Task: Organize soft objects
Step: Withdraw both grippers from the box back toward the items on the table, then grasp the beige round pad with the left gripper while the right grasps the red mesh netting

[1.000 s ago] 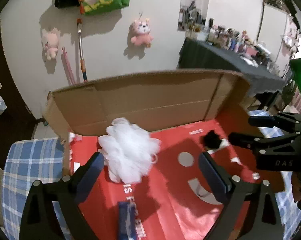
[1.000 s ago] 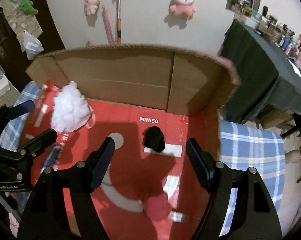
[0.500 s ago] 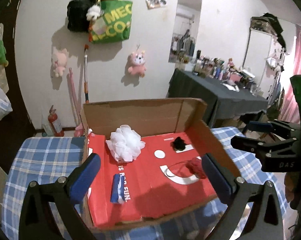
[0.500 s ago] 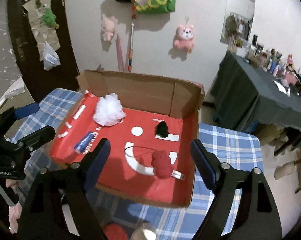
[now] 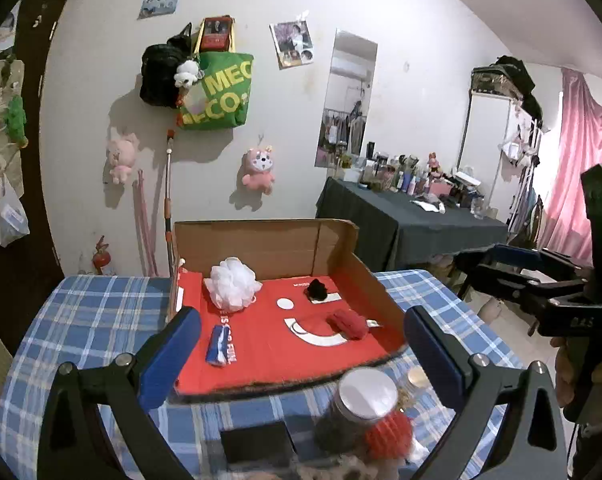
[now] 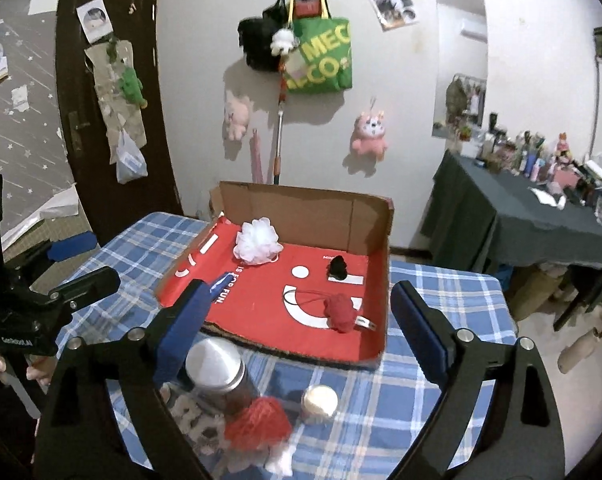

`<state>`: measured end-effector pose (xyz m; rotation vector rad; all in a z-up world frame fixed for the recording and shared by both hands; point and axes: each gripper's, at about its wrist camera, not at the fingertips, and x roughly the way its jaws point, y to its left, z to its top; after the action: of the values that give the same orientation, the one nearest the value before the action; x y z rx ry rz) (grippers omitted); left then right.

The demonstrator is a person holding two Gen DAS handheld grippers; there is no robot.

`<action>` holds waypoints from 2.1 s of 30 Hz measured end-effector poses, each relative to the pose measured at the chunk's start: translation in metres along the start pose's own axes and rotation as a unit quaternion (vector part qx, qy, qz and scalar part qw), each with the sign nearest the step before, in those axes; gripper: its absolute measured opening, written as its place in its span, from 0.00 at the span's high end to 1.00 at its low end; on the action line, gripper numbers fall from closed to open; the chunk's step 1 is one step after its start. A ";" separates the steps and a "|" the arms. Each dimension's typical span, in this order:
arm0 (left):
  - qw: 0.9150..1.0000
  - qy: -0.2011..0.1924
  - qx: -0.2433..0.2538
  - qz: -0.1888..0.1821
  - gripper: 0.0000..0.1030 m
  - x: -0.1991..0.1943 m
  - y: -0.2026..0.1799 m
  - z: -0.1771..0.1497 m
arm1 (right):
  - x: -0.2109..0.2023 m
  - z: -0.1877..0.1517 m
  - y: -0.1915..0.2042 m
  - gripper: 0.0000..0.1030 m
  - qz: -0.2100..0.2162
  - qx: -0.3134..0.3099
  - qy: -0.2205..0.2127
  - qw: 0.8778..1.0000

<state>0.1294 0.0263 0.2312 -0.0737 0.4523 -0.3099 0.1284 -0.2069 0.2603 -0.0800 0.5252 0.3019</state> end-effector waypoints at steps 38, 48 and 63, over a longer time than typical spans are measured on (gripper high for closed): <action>0.996 0.030 -0.032 0.076 0.00 -0.017 0.000 -0.177 | 0.014 -0.194 0.035 0.04 -0.023 0.062 0.012 0.998; 0.993 0.062 -0.034 0.095 0.00 0.001 0.017 -0.185 | 0.033 -0.194 0.035 0.04 -0.010 0.069 0.031 0.997; 0.985 0.127 -0.048 0.105 0.08 0.036 0.044 -0.192 | 0.072 -0.185 0.031 0.05 0.029 0.087 0.068 0.993</action>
<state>0.0882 0.0567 0.0379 -0.0797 0.7219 -0.0887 0.0898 -0.1868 0.0644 0.0844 0.6883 0.3068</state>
